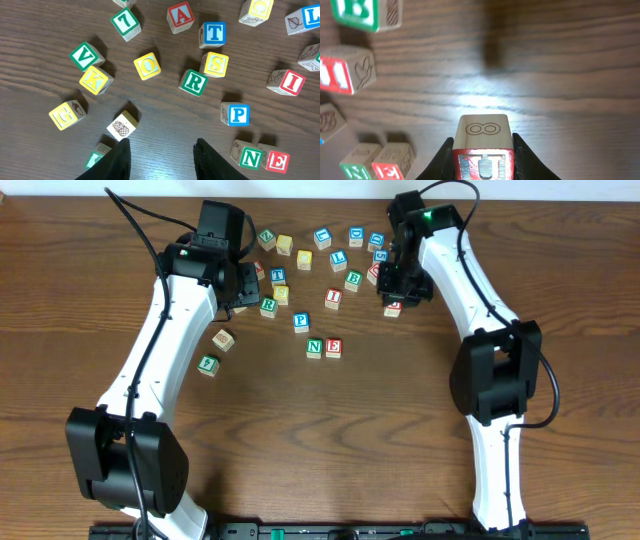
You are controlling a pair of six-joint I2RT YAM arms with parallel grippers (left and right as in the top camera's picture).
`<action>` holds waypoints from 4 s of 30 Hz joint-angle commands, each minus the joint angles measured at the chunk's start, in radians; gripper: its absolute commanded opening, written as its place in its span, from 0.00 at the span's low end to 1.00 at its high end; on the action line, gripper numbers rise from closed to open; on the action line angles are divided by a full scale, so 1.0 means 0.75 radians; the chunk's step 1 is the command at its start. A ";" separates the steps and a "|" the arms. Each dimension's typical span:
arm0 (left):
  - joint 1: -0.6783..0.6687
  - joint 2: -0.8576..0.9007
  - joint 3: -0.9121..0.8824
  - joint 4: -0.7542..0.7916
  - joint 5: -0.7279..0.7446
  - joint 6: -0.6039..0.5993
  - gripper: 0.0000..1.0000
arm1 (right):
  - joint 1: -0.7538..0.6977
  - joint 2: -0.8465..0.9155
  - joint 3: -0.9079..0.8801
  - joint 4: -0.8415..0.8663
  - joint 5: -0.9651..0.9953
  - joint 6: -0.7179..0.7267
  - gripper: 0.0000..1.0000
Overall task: Spell out NEURIPS
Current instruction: 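Carry the U block to the right of the E and lower, then open the right gripper and raise the right arm away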
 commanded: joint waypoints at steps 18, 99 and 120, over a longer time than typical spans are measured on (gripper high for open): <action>0.006 -0.016 0.010 0.006 -0.017 0.022 0.40 | 0.235 -0.025 -0.185 0.056 0.062 -0.023 0.21; 0.006 -0.016 0.010 0.013 -0.018 0.023 0.41 | 0.186 -0.027 0.307 -0.155 0.065 0.011 0.37; 0.006 -0.016 0.010 0.022 -0.018 0.022 0.41 | -0.029 -0.027 0.719 -0.360 0.061 -0.112 0.50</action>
